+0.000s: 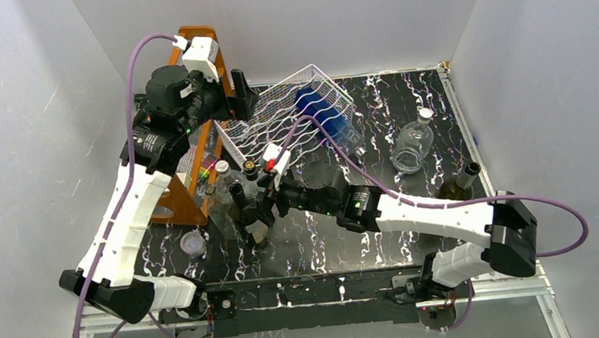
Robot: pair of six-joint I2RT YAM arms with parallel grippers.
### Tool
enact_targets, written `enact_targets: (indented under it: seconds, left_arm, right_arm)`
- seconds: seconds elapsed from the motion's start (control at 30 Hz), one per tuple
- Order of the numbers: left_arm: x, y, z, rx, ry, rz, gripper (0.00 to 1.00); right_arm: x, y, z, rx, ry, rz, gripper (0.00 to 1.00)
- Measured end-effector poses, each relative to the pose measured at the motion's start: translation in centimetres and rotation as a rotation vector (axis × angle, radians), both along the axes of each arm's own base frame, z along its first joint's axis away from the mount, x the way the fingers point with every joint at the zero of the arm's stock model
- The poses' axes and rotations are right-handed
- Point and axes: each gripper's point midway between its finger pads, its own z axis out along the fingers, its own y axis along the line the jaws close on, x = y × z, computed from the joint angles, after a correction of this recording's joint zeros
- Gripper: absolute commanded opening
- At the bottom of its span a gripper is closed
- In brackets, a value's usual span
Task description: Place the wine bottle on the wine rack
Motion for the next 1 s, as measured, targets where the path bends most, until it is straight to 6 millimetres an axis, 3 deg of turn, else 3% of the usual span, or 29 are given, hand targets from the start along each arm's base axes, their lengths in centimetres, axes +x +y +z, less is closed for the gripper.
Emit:
enact_targets:
  seconds: [0.37, 0.57, 0.6, 0.63, 0.67, 0.77, 1.0]
  left_arm:
    - [-0.5, 1.7, 0.7, 0.017, -0.019, 0.074, 0.98]
    - [-0.6, 2.2, 0.6, 0.027, -0.017, 0.095, 0.98]
    - [-0.7, 2.3, 0.6, 0.028, -0.017, 0.095, 0.98]
    - [-0.7, 2.3, 0.6, 0.028, -0.017, 0.094, 0.98]
    - [-0.8, 2.3, 0.6, 0.029, -0.017, 0.094, 0.98]
    - [-1.0, 2.3, 0.8, 0.031, -0.021, 0.088, 0.98]
    - [-1.9, 2.0, 1.3, 0.024, -0.034, 0.045, 0.98]
  right_arm:
    - [1.3, 3.1, 0.6, 0.044, -0.02, -0.017, 0.81]
    - [1.3, 3.7, 0.5, 0.039, -0.04, -0.007, 0.81]
    - [1.3, 3.7, 0.5, 0.037, -0.046, -0.006, 0.9]
    - [1.3, 3.7, 0.5, 0.035, -0.05, -0.005, 0.25]
    - [1.3, 3.7, 0.5, 0.032, -0.053, 0.0, 0.13]
    - [1.2, 3.5, 0.4, 0.015, -0.077, 0.003, 0.01]
    - [0.1, 1.0, 0.5, -0.039, -0.075, 0.015, 0.0]
